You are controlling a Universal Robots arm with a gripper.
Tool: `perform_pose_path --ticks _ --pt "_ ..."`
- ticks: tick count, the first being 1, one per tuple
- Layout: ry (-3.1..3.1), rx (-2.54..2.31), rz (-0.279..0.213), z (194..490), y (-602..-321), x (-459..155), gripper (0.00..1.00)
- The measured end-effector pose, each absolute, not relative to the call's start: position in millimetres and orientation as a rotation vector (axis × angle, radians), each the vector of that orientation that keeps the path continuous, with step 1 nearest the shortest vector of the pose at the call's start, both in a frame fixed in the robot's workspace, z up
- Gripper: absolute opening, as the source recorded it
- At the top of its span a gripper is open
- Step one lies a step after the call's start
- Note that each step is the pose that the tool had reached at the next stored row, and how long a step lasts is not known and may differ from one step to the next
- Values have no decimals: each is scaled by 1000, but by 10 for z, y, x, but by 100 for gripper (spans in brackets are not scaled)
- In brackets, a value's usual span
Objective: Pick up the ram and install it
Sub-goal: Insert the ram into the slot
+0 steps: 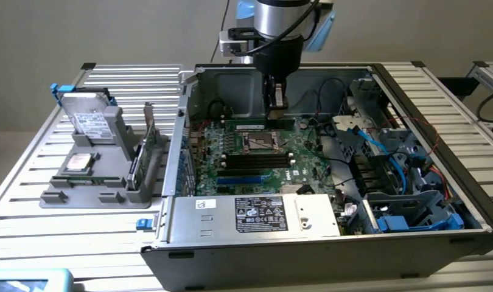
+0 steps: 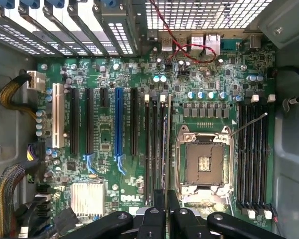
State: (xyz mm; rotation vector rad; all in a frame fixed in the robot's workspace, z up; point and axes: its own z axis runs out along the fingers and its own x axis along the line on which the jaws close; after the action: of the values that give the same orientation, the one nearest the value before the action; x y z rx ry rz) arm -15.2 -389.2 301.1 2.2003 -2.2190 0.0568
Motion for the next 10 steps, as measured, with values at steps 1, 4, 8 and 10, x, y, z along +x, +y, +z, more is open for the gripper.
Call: perform_pose_path --ticks 1,4,8,10 --pt "-2220 2200 57 3008 -3909 -152 14" --pt "-2222 2197 57 2995 -3934 -153 14" --pt "-2227 2194 55 2951 -3940 -153 14" --pt "-2228 2193 55 2916 -3942 -152 14"
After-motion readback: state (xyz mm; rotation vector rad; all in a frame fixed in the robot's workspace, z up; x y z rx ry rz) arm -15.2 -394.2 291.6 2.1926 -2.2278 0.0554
